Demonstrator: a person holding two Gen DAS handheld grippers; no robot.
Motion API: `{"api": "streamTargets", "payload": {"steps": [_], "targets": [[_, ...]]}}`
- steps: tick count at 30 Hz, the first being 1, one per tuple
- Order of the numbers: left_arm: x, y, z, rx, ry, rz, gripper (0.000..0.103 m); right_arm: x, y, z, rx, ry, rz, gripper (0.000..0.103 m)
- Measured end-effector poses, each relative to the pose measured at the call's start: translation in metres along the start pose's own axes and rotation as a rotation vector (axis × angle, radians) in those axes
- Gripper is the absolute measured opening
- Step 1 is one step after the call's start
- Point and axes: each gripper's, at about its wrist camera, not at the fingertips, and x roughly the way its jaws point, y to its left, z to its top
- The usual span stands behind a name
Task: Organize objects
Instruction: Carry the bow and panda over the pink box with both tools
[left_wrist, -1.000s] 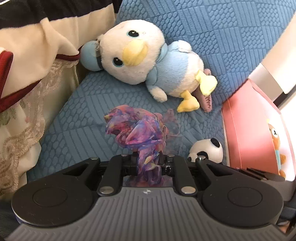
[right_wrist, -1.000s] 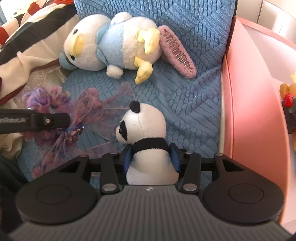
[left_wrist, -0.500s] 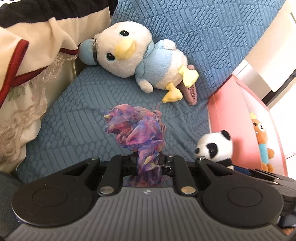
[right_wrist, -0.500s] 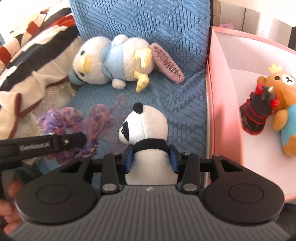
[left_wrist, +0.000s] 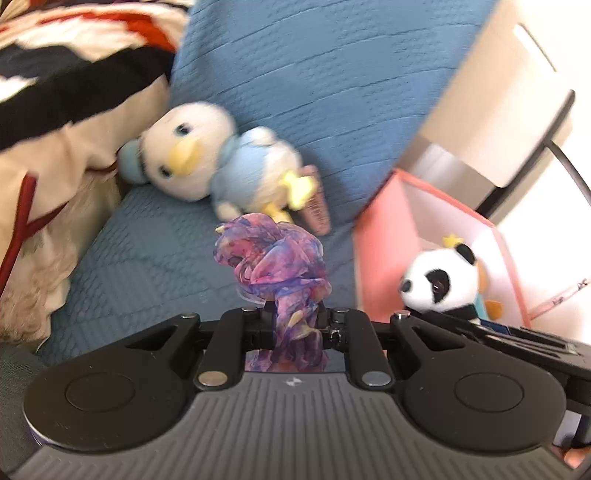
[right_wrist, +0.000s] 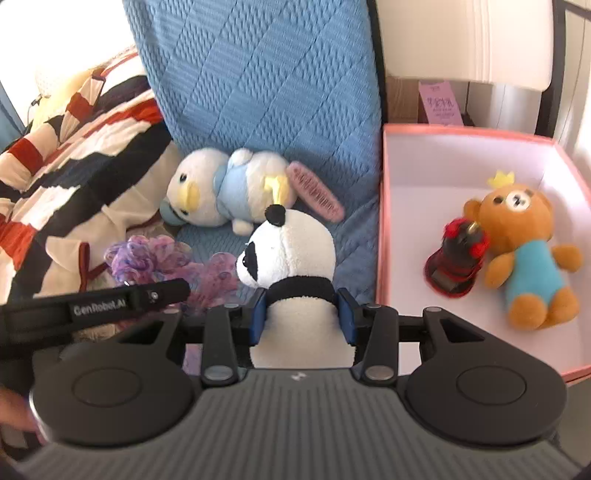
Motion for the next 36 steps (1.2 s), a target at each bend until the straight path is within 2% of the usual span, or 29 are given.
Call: {"api": "streamTargets", "payload": {"steps": [4,14,23,28,36], "targets": [[-0.006,-0.035,0.01,0.039,-0.002,-0.013,0.018,-0.018,-0.014,0.014,0.009,-0.01,0.007,0.043],[-0.02,-0.103,0.041,0.034,-0.011,-0.111,0.018,-0.065,-0.057,0.048,0.039,-0.066,-0.02,0.043],[-0.028,-0.163,0.057,0.107,-0.034,-0.171,0.018,-0.093,-0.095,0.067,0.065,-0.11,-0.054,0.043],[-0.013,-0.187,0.06,0.136,-0.009,-0.191,0.018,-0.097,-0.126,0.071,0.106,-0.107,-0.084,0.044],[0.037,-0.201,0.047,0.12,0.063,-0.178,0.018,-0.079,-0.175,0.063,0.153,-0.063,-0.133,0.043]]}}
